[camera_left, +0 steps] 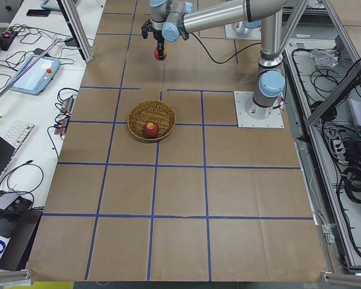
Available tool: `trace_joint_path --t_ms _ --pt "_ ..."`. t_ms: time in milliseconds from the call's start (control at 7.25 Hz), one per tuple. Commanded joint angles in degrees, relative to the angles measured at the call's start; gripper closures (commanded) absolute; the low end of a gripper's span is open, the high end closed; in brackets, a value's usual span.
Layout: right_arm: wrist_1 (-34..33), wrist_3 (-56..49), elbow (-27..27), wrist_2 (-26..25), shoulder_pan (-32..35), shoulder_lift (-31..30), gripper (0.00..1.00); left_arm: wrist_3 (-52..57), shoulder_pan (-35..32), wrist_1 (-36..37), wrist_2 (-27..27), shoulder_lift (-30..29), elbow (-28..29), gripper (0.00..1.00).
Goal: Transfer apple from basket to plate
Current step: 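Lift the apple and carry it with the left gripper toward table center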
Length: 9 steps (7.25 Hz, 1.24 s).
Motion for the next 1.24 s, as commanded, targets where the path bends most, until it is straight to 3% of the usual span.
trace_joint_path --t_ms 0,276,414,552,690,1103 --pt "0.0 0.0 0.0 0.0 0.0 0.0 0.00 -0.7 -1.1 1.1 0.3 -3.4 1.1 0.41" --pt "0.0 0.0 0.0 0.0 0.0 0.0 0.00 -0.4 -1.2 3.3 0.1 -4.9 1.4 0.40" --pt "0.0 0.0 0.0 0.0 0.0 0.1 0.00 -0.6 -1.2 3.3 0.2 -5.0 1.3 0.19" --pt "0.0 0.0 0.0 0.0 0.0 0.0 0.00 -0.6 -1.2 3.3 0.3 -5.0 1.3 0.14" --pt "0.0 0.0 0.0 0.0 0.0 0.0 0.00 -0.6 -1.2 3.3 0.2 -4.8 1.3 0.02" --pt "0.0 0.0 0.1 0.0 0.0 0.1 0.00 0.4 -0.9 0.7 0.1 0.6 2.2 0.01"
